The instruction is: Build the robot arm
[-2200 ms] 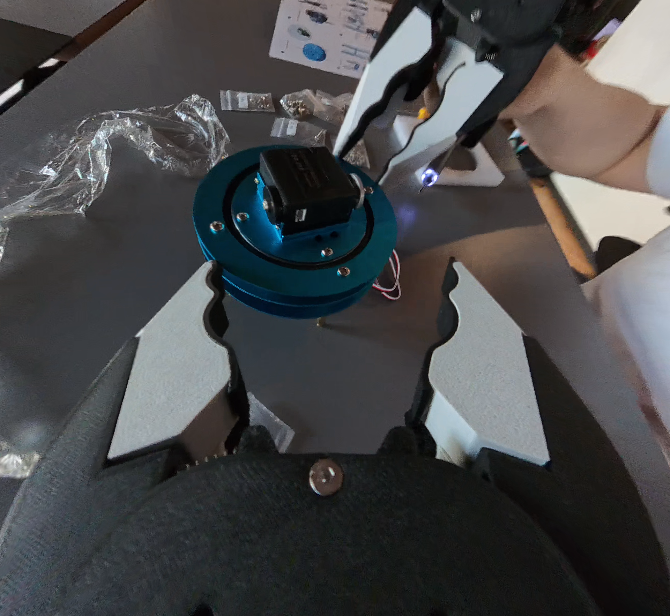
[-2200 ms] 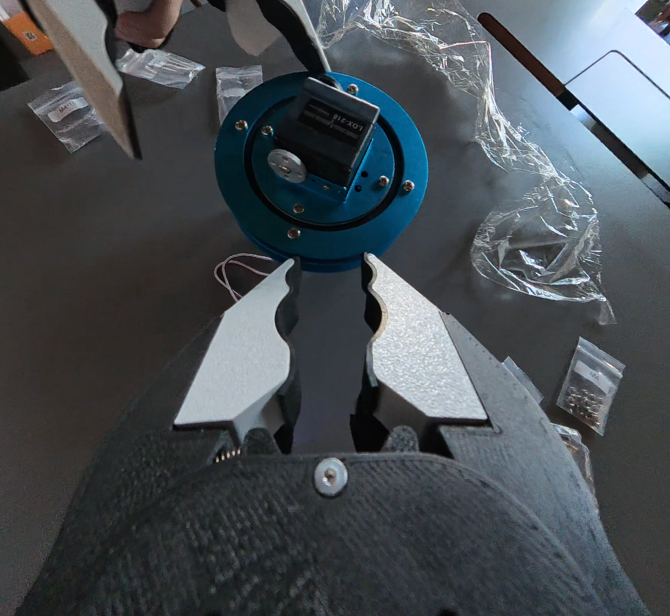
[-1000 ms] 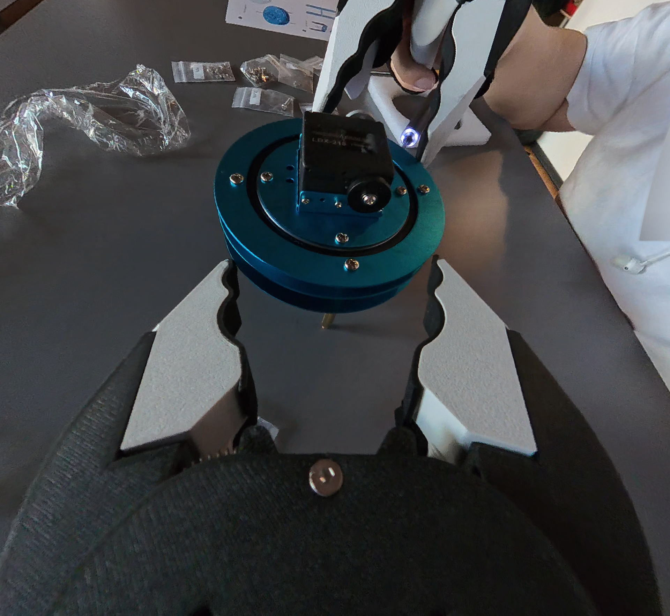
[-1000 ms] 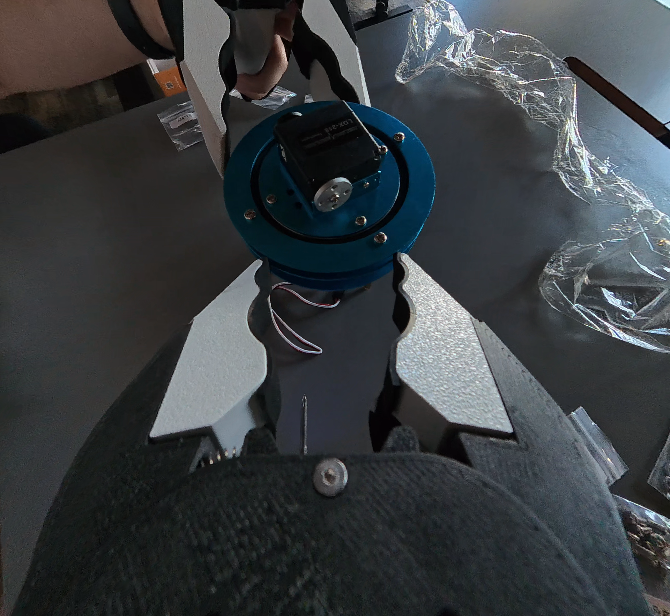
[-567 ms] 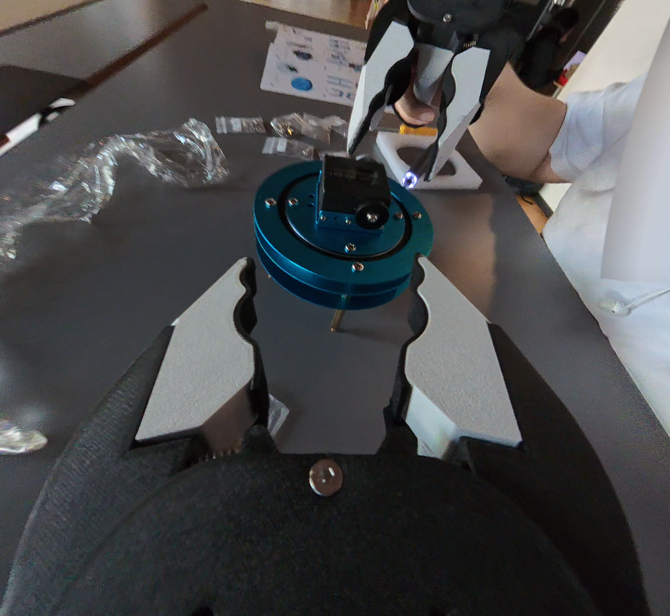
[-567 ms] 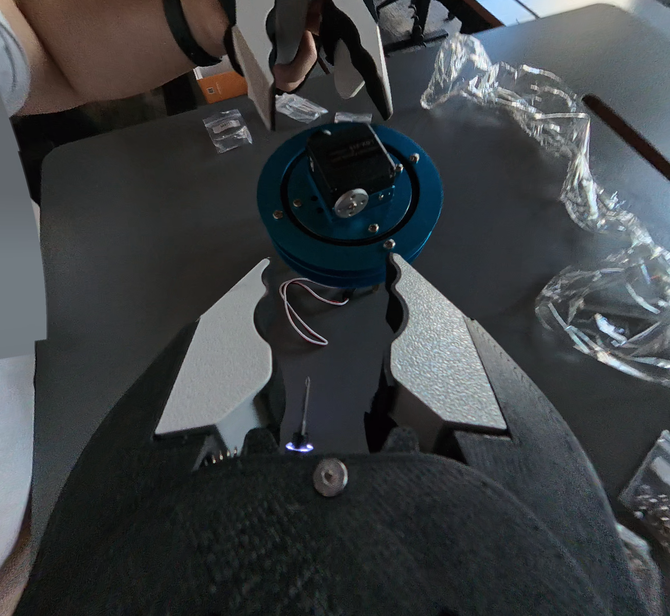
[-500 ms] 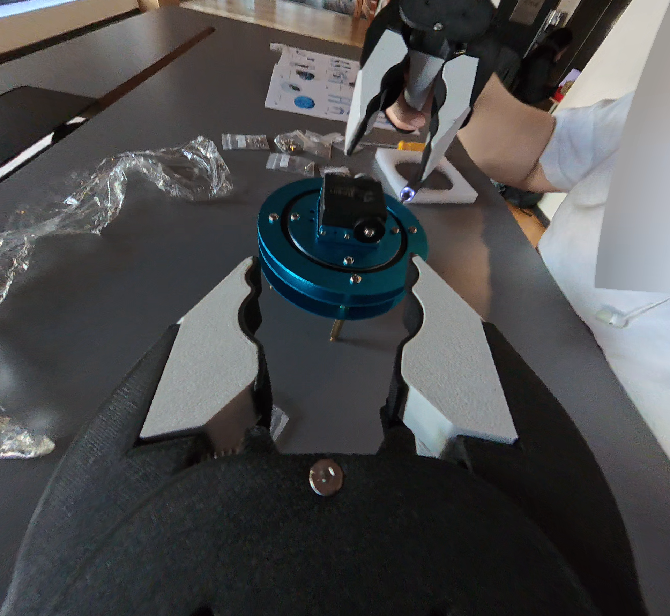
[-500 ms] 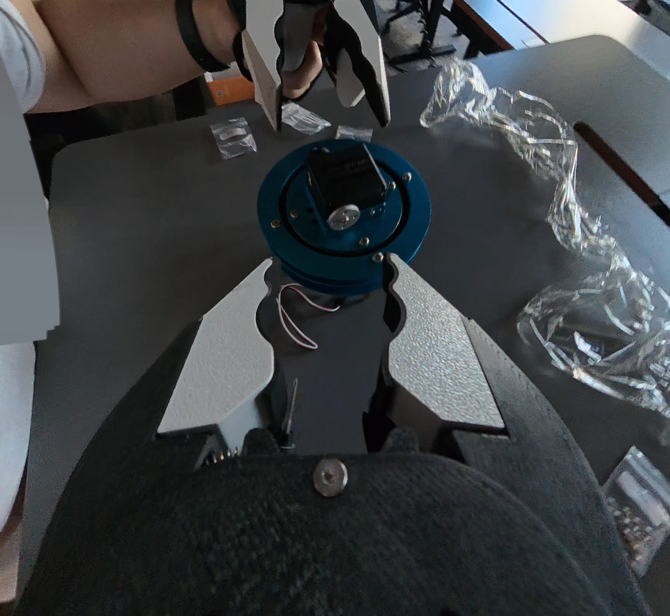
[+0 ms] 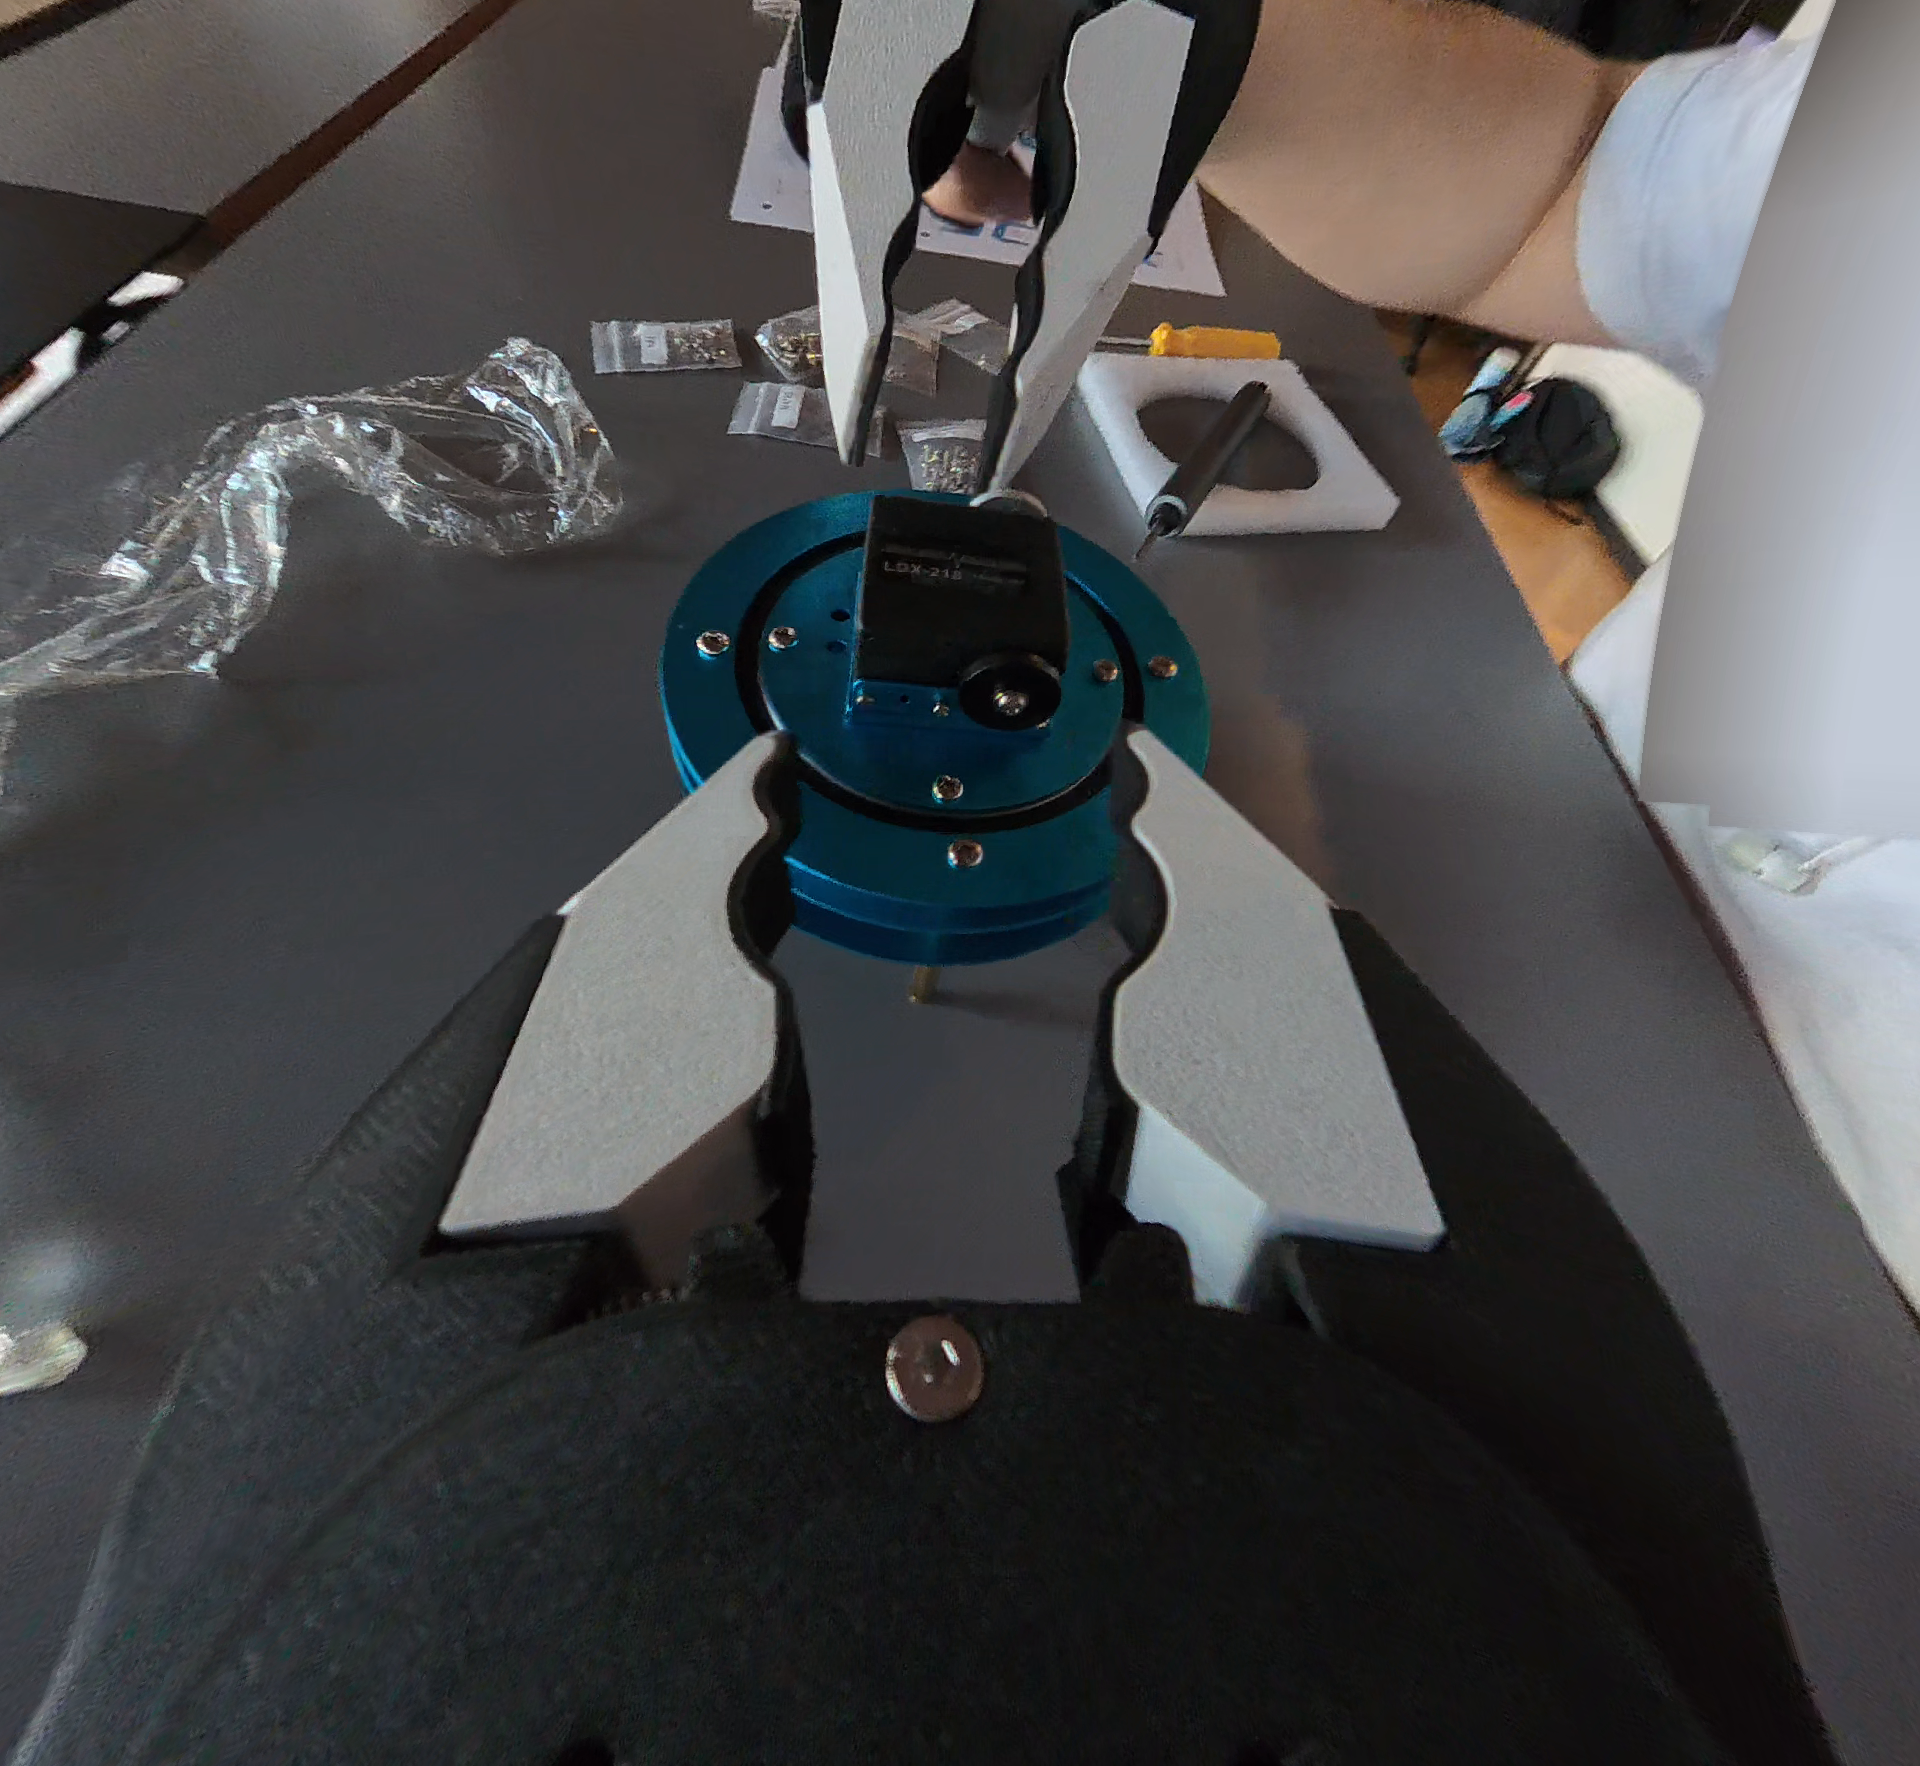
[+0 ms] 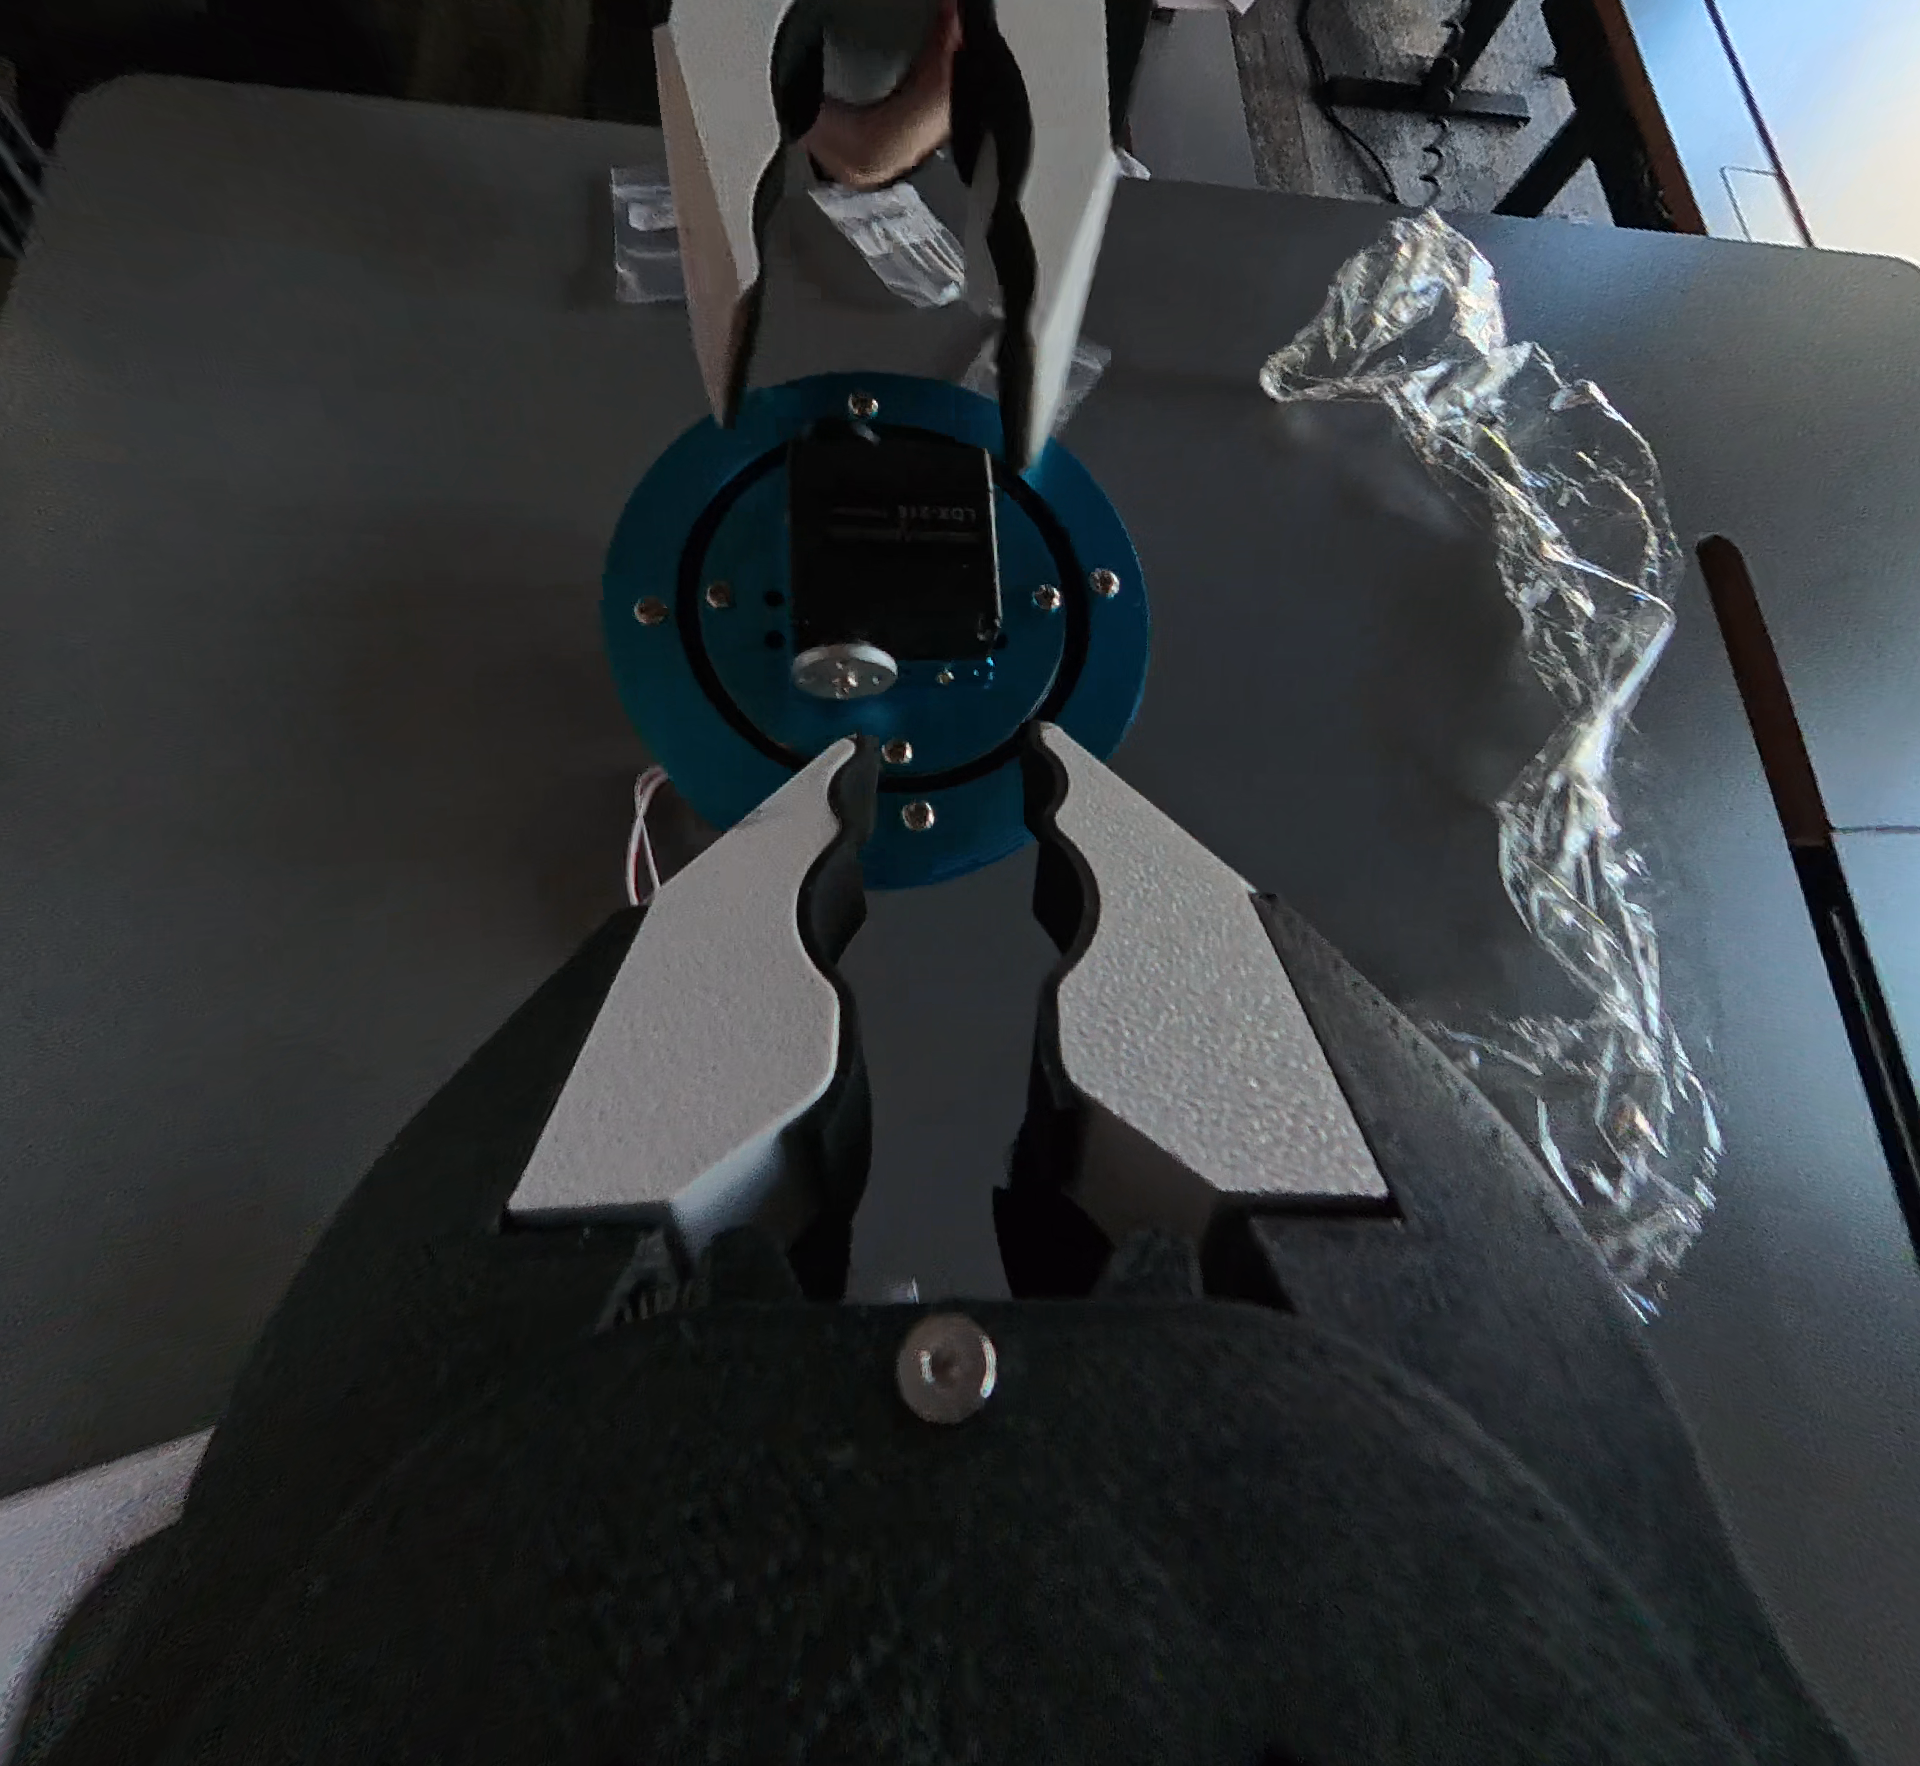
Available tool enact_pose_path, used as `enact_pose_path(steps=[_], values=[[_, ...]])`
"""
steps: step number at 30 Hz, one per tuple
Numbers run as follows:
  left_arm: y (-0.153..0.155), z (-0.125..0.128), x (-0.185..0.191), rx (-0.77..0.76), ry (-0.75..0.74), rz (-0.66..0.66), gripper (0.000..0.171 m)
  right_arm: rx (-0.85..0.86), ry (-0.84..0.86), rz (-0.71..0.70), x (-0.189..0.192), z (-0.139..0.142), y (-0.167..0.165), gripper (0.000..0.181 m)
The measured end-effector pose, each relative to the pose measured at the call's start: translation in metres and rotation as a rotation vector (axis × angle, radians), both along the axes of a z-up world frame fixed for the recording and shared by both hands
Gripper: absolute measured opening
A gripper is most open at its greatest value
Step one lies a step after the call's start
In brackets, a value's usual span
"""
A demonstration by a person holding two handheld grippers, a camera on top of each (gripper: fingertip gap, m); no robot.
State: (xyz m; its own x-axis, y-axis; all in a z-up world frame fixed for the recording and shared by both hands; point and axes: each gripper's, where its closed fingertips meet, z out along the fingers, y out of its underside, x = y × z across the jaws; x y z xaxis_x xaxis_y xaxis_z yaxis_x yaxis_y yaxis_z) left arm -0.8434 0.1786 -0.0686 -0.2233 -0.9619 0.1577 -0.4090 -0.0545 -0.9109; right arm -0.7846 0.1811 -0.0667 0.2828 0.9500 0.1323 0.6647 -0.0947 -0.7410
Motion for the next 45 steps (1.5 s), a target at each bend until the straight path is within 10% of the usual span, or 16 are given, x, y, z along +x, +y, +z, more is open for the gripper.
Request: enact_pose_path(steps=[5, 14, 31, 34, 45], values=[[-0.002, 0.001, 0.012, -0.037, -0.035, 0.008, 0.066, -0.136, 0.17, 0.042, -0.019, 0.009, -0.004, 0.062], [-0.004, 0.0, 0.022, 0.125, -0.029, 0.017, 0.042, -0.057, 0.096, 0.051, -0.039, -0.008, 0.001, 0.044], [-0.008, 0.01, 0.005, -0.014, -0.04, 0.013, 0.062, -0.164, 0.179, 0.09, -0.025, 0.0, -0.02, 0.058], [0.008, 0.008, -0.013, 0.006, -0.059, 0.041, 0.008, -0.147, 0.306, 0.069, -0.001, 0.015, -0.017, 0.022], [0.005, -0.003, 0.005, 0.105, 0.012, -0.014, 0.0, -0.077, 0.194, 0.08, -0.014, -0.01, -0.004, 0.0]])
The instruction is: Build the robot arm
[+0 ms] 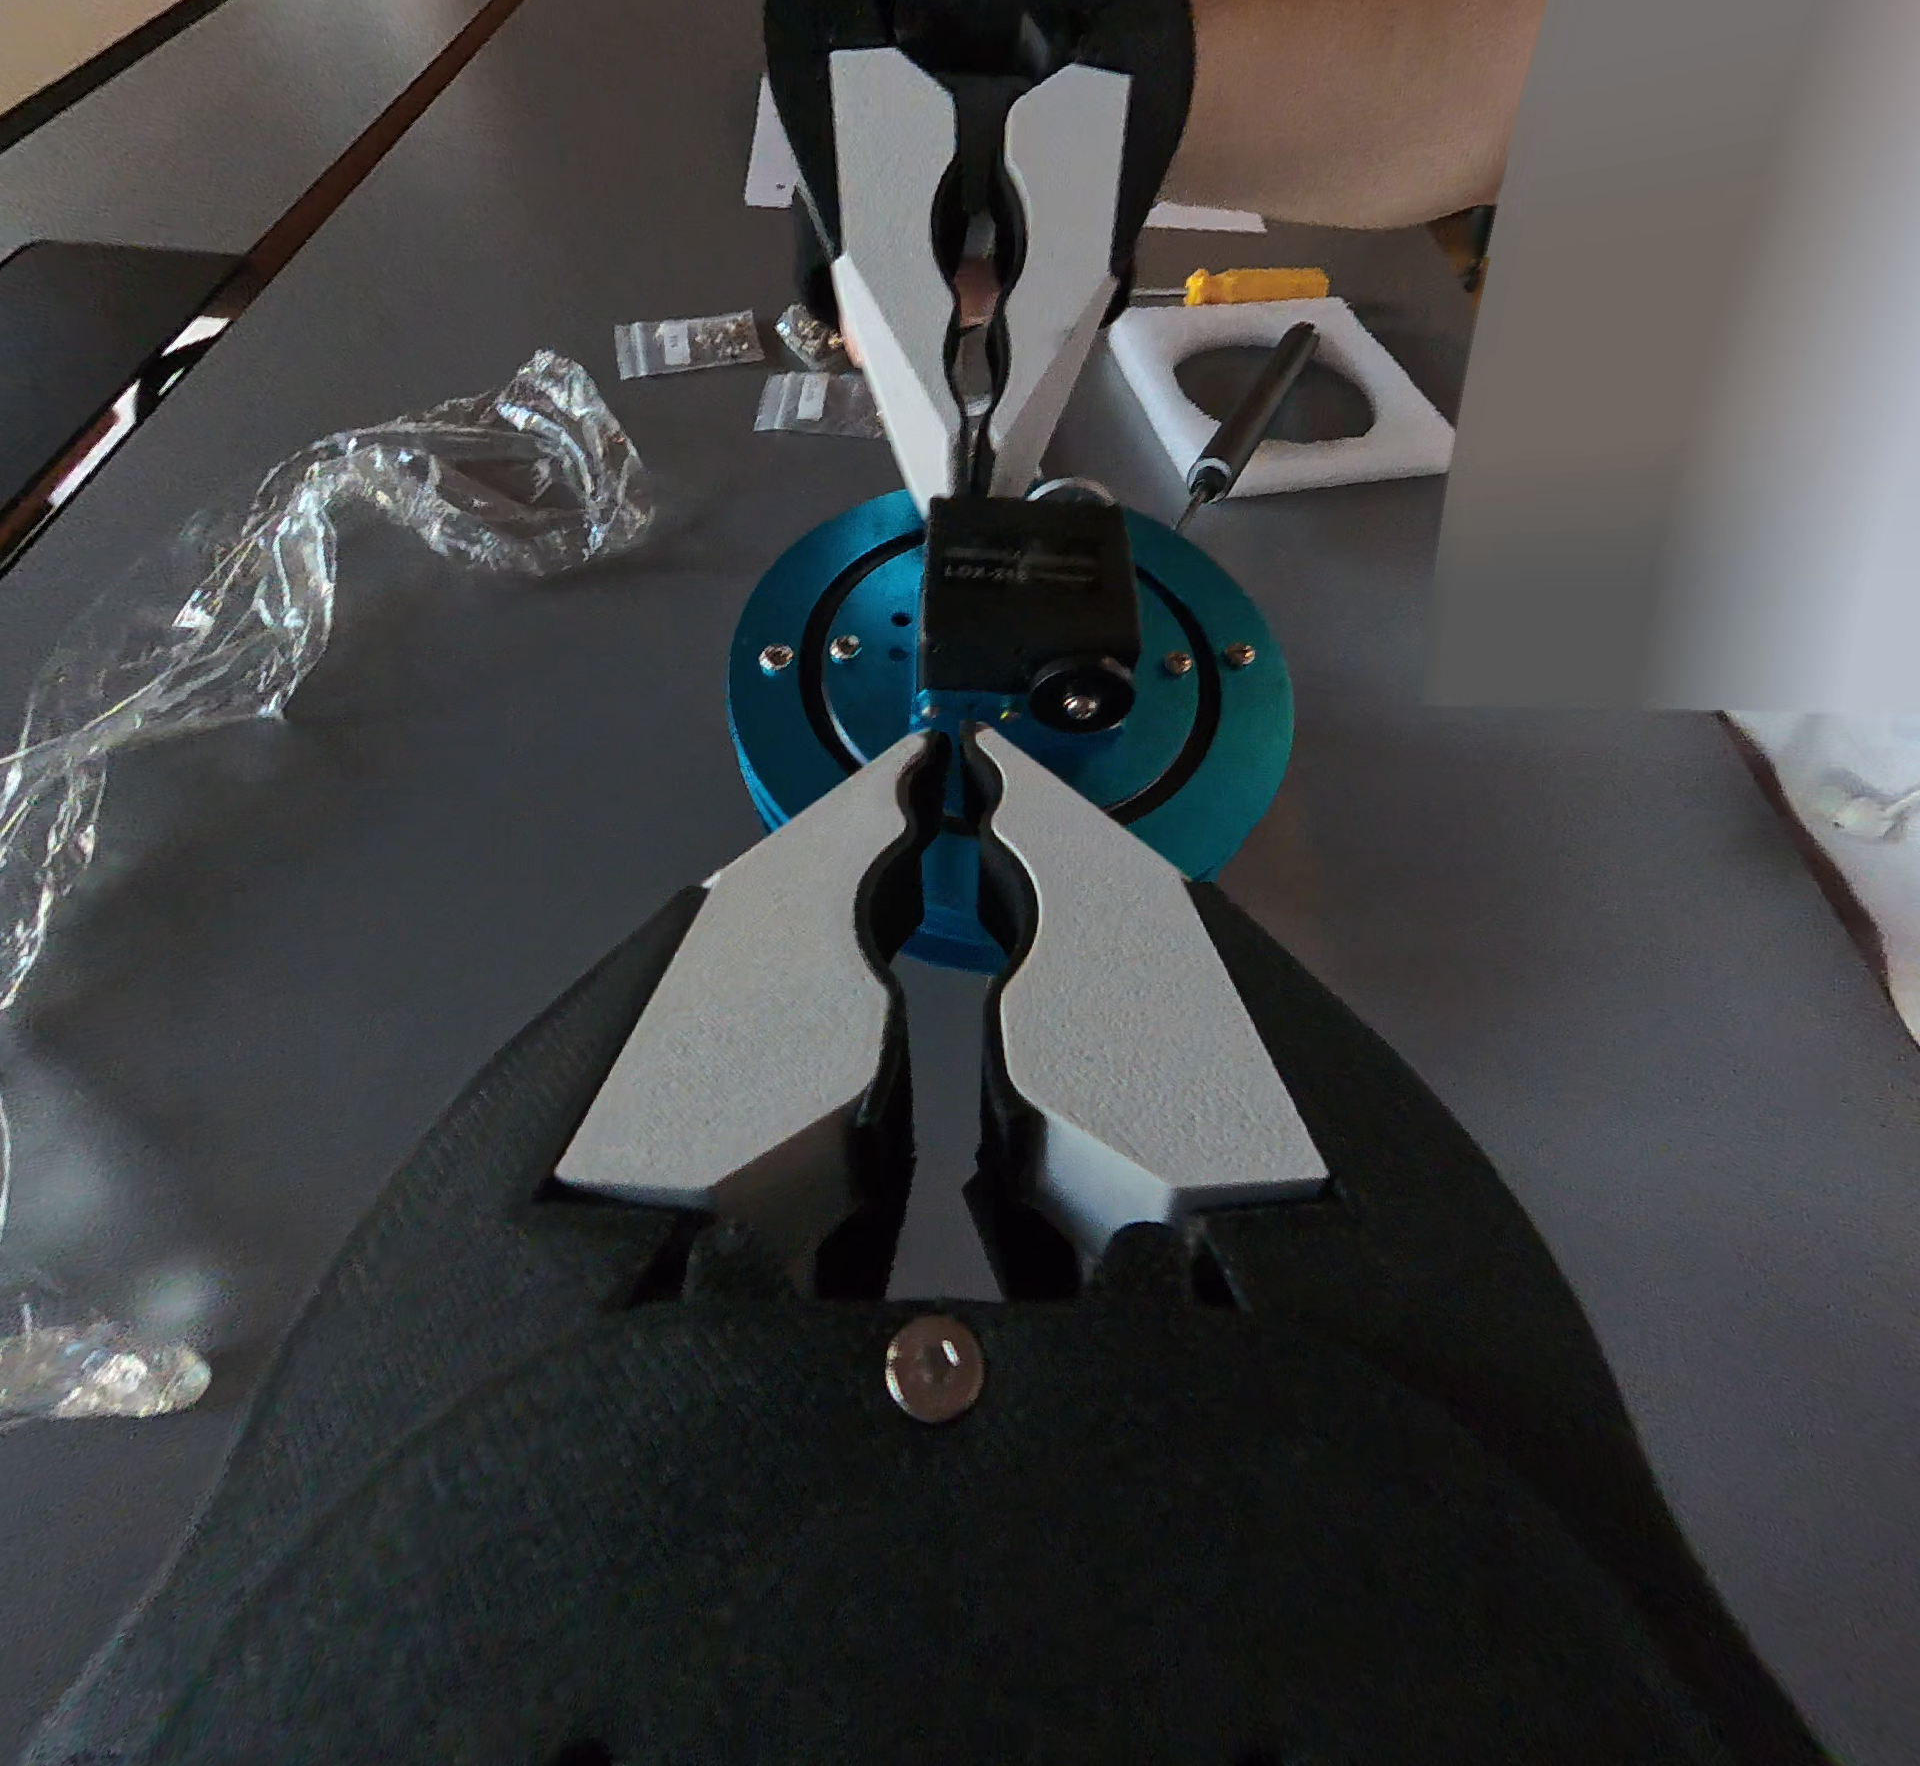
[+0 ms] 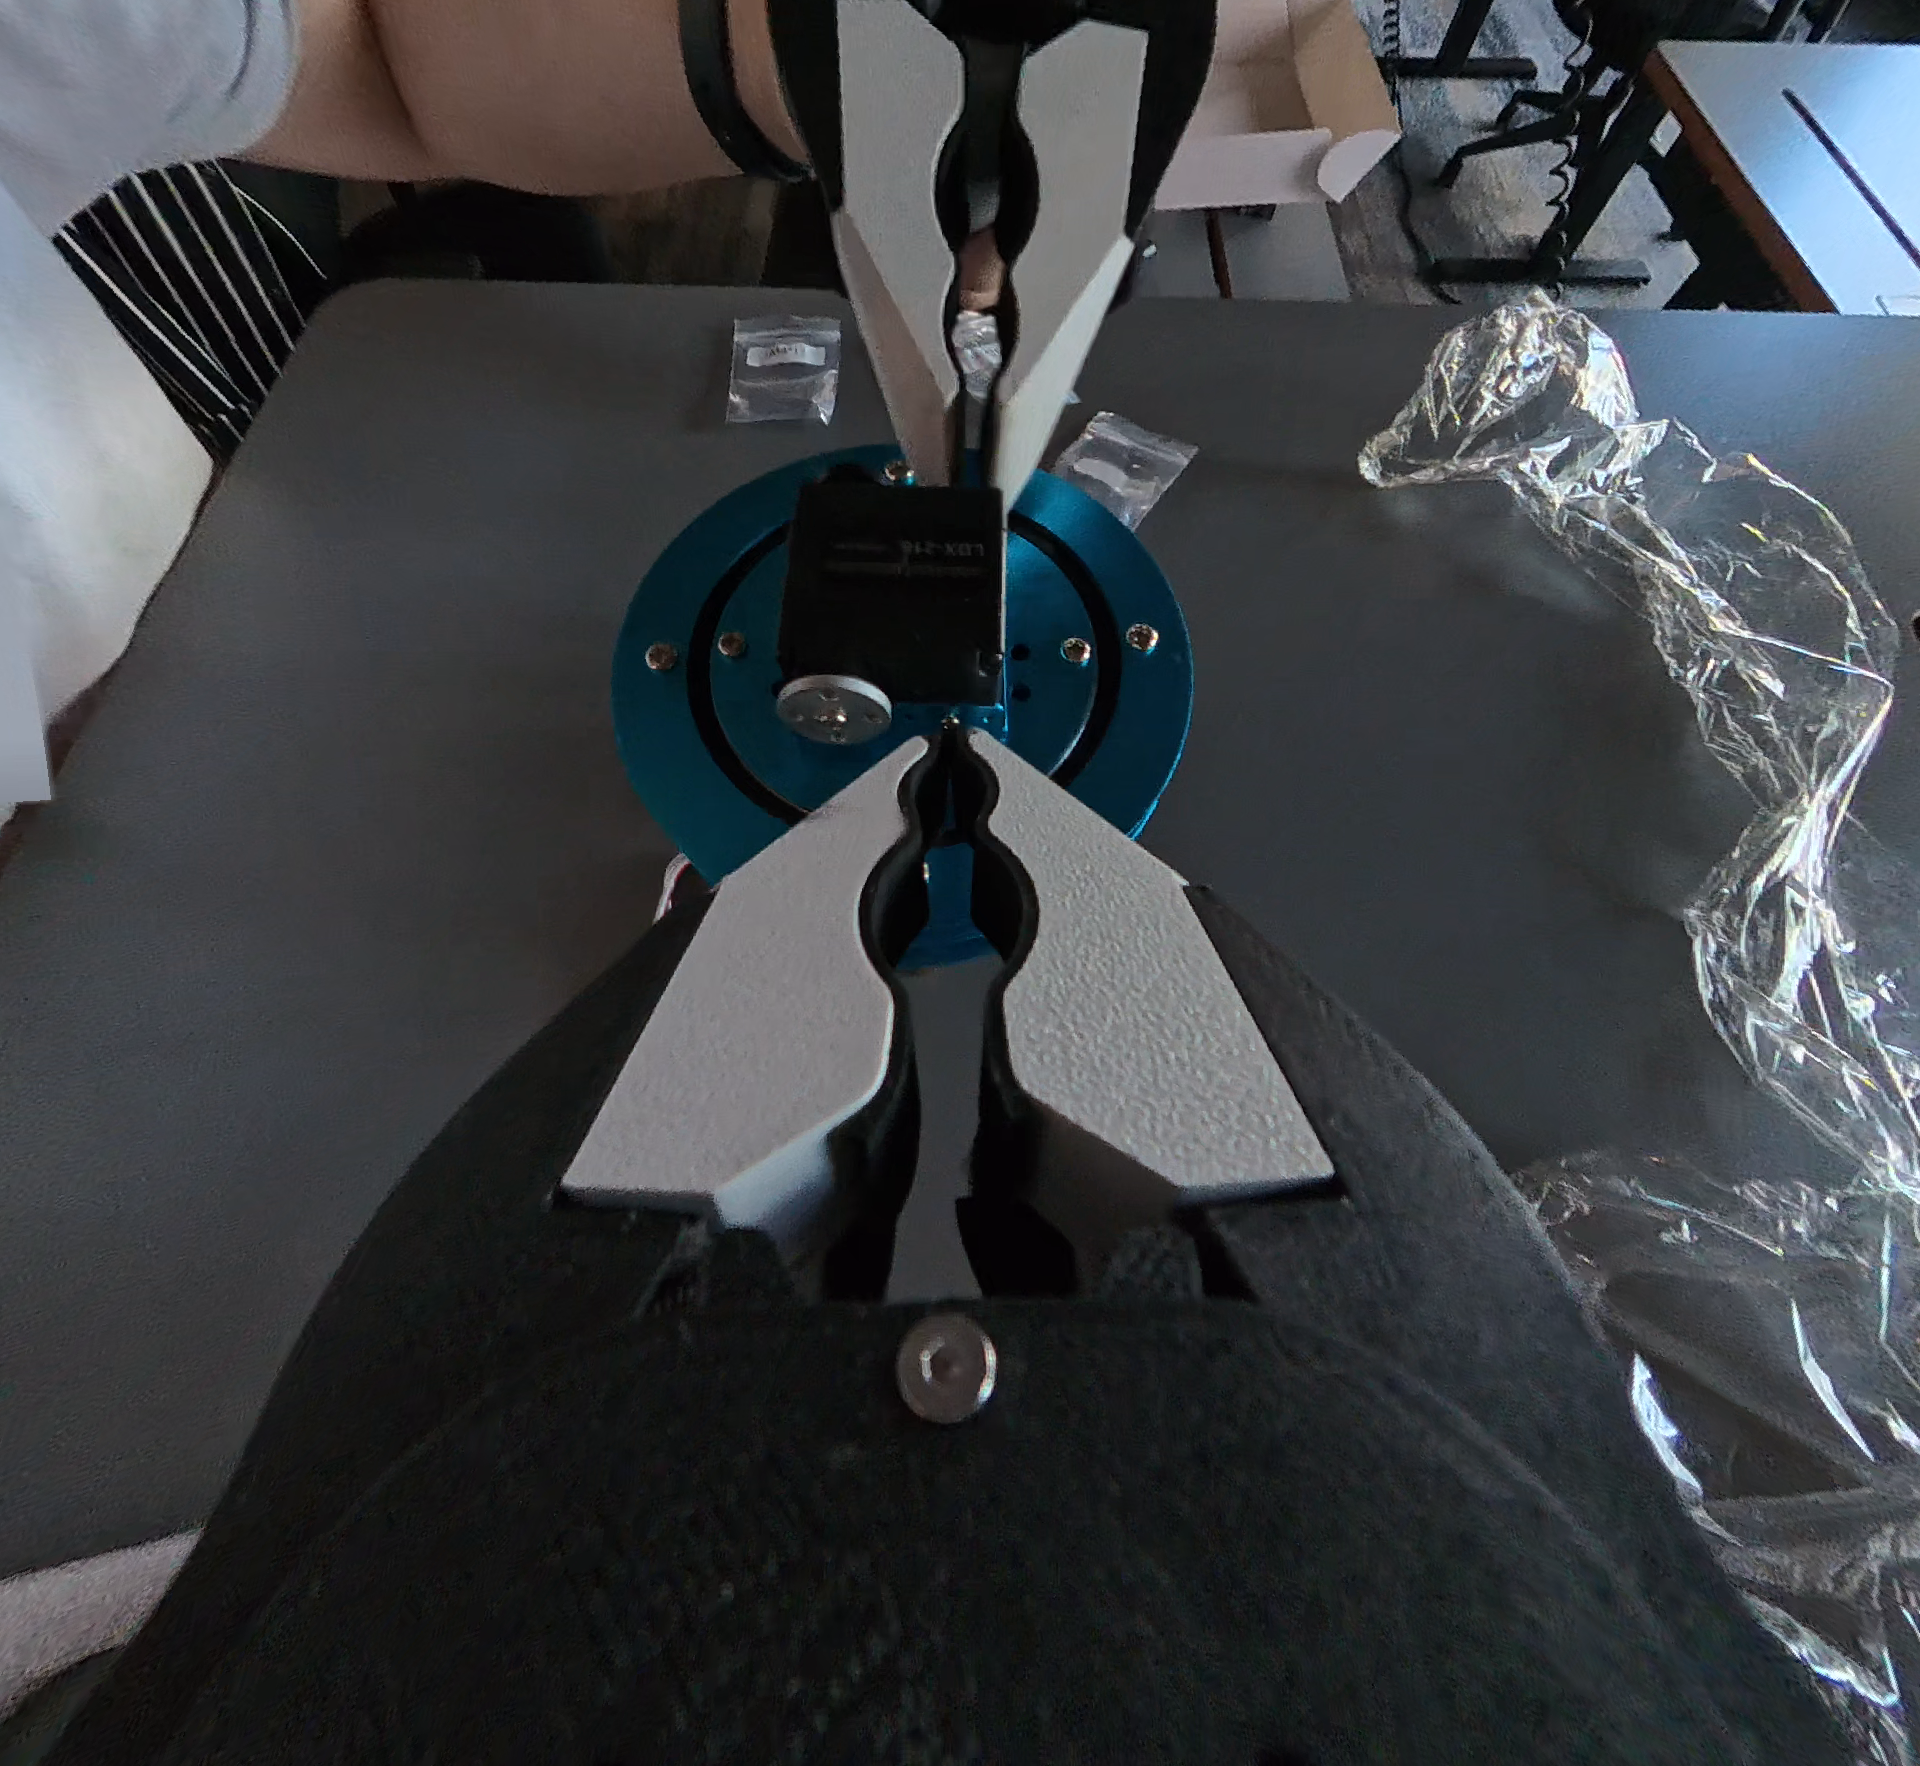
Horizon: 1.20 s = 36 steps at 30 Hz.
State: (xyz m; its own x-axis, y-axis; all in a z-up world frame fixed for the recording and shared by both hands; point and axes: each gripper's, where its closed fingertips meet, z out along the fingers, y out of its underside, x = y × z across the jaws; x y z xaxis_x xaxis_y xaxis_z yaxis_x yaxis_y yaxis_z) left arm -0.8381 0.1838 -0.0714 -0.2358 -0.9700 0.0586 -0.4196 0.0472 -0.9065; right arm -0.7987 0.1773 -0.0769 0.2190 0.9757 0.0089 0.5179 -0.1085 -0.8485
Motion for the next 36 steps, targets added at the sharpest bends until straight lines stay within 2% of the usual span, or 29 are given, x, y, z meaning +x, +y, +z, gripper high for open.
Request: enact_pose_path(steps=[6, 10, 15, 17, 20, 22, 25, 28, 30, 33, 36], values=[[-0.002, 0.002, 0.001, 0.0, -0.012, -0.007, 0.0, -0.037, 0.009, -0.018, 0.001, 0.001, -0.001, 0.0], [-0.003, 0.007, 0.001, -0.017, -0.052, -0.014, 0.0, -0.053, 0.075, -0.037, -0.001, 0.011, 0.001, 0.0], [0.006, 0.003, -0.002, 0.026, -0.044, 0.019, 0.0, -0.02, 0.032, -0.059, 0.001, 0.009, 0.005, 0.0], [0.004, 0.003, -0.001, -0.009, -0.058, 0.006, 0.0, -0.042, 0.036, -0.066, -0.002, 0.007, 0.005, 0.0], [0.01, 0.0, -0.006, -0.004, -0.038, 0.016, 0.009, -0.055, 0.012, -0.087, 0.001, 0.008, 0.002, 0.0], [0.016, 0.001, -0.014, -0.001, -0.063, 0.024, 0.012, -0.02, -0.005, -0.136, 0.01, 0.01, 0.002, 0.004], [0.02, -0.005, -0.021, -0.038, -0.044, -0.006, 0.023, -0.066, 0.007, -0.199, 0.017, 0.011, -0.01, 0.021], [0.023, -0.007, -0.02, -0.06, -0.045, -0.051, 0.032, -0.116, 0.048, -0.247, 0.01, 0.013, -0.024, 0.034], [0.027, -0.005, -0.017, -0.115, -0.045, -0.077, 0.041, -0.13, 0.047, -0.288, 0.003, 0.01, -0.031, 0.05], [0.037, 0.002, -0.01, -0.197, -0.061, -0.095, 0.041, -0.115, 0.006, -0.377, -0.002, 0.001, -0.033, 0.064], [0.041, 0.004, -0.003, -0.277, -0.021, -0.137, 0.044, -0.067, 0.024, -0.499, -0.006, 0.004, -0.033, 0.067]])
